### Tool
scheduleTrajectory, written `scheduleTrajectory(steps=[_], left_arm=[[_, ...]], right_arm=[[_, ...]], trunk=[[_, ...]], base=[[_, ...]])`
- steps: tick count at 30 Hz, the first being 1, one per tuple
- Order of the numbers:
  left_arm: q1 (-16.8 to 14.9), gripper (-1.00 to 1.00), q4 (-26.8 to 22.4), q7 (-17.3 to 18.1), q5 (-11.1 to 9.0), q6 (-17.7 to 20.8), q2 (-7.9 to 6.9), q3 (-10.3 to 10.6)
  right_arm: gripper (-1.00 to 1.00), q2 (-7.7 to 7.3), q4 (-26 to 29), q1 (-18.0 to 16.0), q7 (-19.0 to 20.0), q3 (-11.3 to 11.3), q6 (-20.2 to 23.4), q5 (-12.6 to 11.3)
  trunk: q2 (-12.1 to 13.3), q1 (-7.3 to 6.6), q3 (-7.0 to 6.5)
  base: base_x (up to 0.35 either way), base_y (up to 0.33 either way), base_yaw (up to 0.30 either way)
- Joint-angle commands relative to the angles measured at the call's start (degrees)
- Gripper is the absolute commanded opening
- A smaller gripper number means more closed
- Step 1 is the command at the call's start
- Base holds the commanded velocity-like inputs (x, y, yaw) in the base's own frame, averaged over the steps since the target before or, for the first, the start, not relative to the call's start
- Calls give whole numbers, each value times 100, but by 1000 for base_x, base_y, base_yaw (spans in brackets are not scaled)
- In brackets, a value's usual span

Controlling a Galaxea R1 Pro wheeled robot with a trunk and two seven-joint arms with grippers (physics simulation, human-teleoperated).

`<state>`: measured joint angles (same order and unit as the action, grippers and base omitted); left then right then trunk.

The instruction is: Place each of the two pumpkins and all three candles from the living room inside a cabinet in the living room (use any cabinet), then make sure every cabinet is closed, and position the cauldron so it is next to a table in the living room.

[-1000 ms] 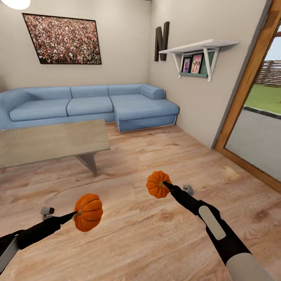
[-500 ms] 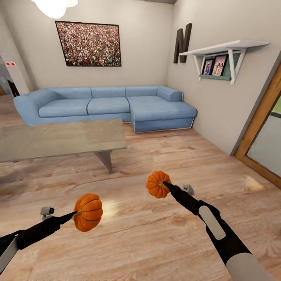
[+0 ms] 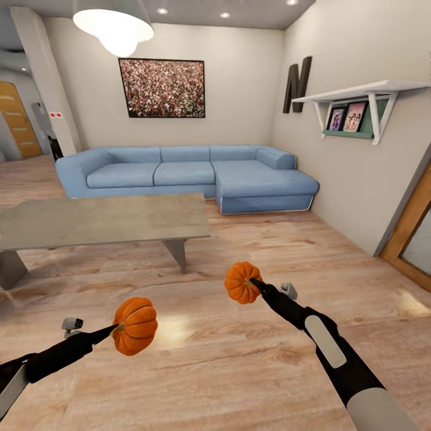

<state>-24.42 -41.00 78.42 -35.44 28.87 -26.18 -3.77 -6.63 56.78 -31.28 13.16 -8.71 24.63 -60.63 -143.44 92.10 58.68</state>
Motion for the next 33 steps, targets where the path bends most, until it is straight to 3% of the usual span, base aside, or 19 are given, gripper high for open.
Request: scheduleTrajectory(steps=[1,16,23,33], left_arm=[[-2,-100,2,7,-10,53,-1,4],[-2,-100,5,7,-1,56,-1,8],[-2,-100,5,7,-3,57,-1,10],[-2,-100,17,-62,-4,57,14,17]], right_arm=[[-100,-5,0,-3,-6,-8,13,-18],[-100,5,0,-2,-1,-17,15,-1],[-100,8,0,-2,-6,-157,7,-1],[-100,13,-6,-1,-6,-175,6,-1]], trunk=[[0,-3,-18],[20,-42,-379],[292,-191,-521],[693,-411,-722]], base=[[0,0,44],[0,0,257],[0,0,280],[0,0,280]])
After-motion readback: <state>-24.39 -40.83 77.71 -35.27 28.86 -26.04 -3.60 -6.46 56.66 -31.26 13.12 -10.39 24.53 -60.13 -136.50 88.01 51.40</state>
